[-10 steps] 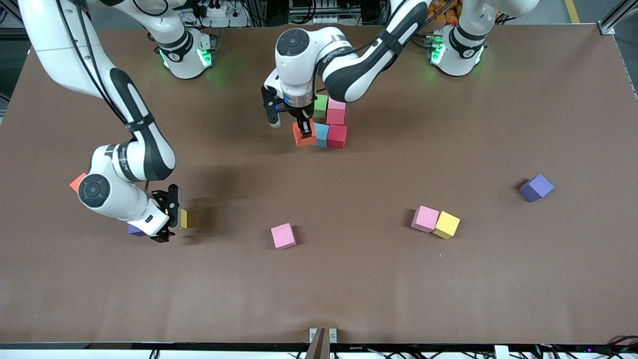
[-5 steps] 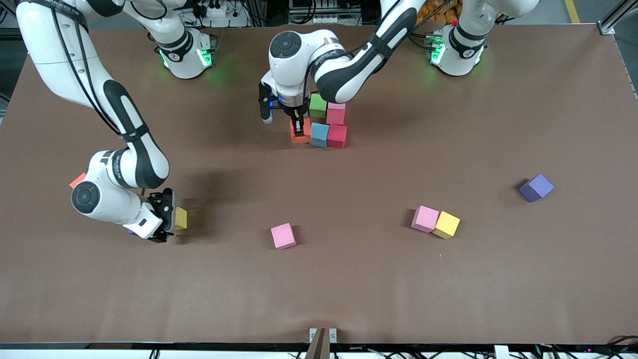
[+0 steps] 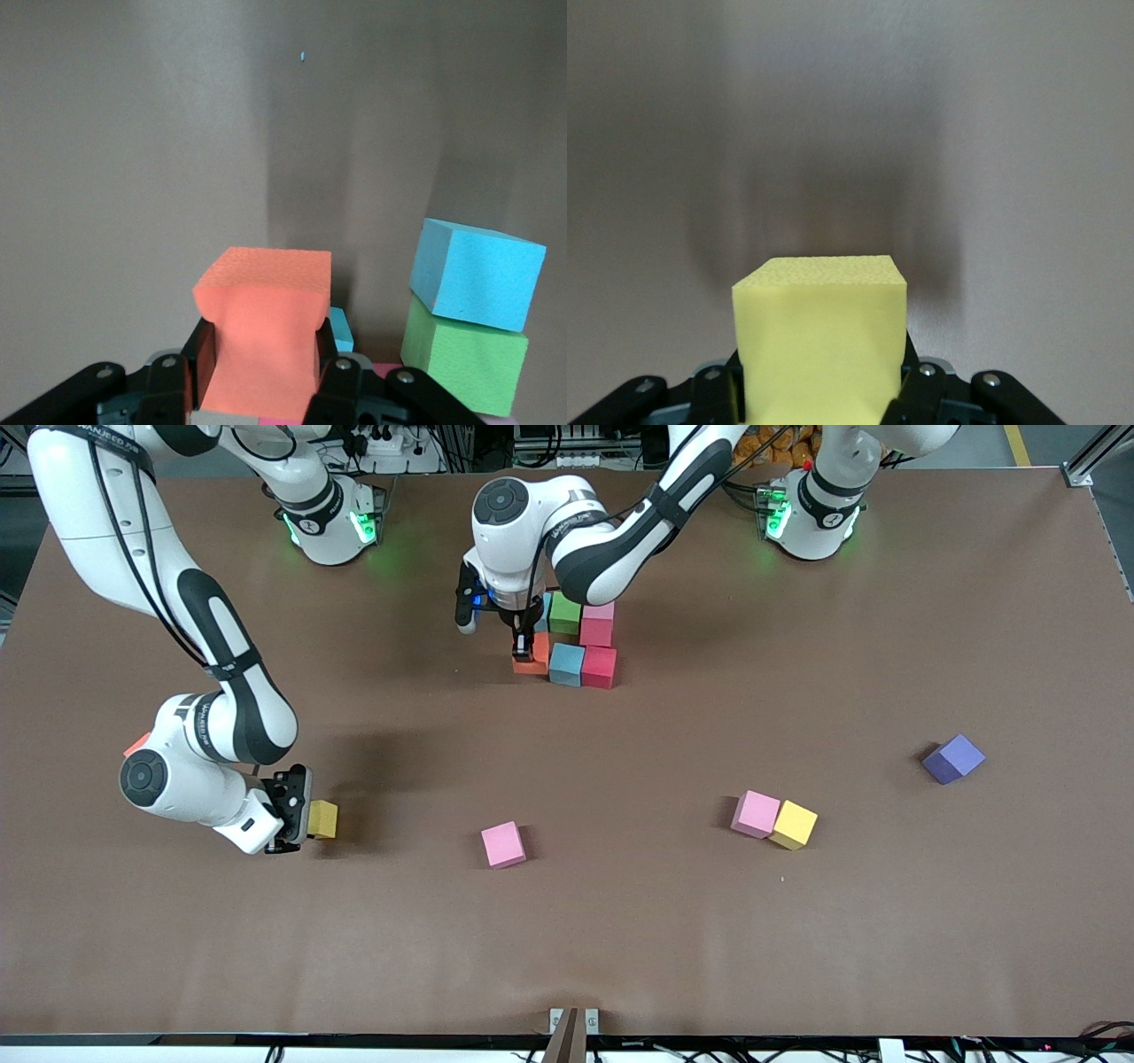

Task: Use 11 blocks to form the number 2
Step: 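Grasp the yellow cube with the right gripper while the left gripper lowers orange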

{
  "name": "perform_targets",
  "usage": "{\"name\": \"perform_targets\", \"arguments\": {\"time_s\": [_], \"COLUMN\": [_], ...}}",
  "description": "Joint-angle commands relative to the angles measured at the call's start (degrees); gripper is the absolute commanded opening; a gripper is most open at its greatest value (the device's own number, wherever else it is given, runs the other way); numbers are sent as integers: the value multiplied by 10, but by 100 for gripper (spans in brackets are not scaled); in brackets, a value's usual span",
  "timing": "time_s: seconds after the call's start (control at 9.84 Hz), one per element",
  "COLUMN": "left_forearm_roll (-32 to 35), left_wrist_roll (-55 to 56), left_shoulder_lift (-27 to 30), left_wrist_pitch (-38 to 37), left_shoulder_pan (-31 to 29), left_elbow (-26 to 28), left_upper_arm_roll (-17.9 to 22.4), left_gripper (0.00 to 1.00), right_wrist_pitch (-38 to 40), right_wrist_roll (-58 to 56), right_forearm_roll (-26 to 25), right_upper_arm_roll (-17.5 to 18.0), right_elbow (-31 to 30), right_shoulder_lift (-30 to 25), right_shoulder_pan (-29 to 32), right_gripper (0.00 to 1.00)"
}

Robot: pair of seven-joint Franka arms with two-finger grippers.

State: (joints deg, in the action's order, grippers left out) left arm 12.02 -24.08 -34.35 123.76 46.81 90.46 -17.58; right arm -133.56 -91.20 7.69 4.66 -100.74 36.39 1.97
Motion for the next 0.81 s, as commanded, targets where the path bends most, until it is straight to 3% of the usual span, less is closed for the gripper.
{"name": "perform_targets", "arguments": {"time_s": [0.0, 0.71], "left_forearm_roll": [11, 14], "left_wrist_roll": [-9, 0], "left_shoulder_lift": [-16, -41], "left_wrist_pitch": [-8, -6], "left_shoulder_pan": [10, 23], "left_elbow": [-30, -28], "left_upper_arm_roll": [6, 6], "left_gripper": [16, 15], "right_wrist_pitch": [62, 92], "right_wrist_roll": [55, 172], "right_forearm_roll": [11, 11], "right_upper_arm_roll": [7, 6], "right_elbow": [35, 77], "right_shoulder_lift": [-4, -22], "right_shoulder_pan": [-12, -32], "right_gripper": [0, 0]}}
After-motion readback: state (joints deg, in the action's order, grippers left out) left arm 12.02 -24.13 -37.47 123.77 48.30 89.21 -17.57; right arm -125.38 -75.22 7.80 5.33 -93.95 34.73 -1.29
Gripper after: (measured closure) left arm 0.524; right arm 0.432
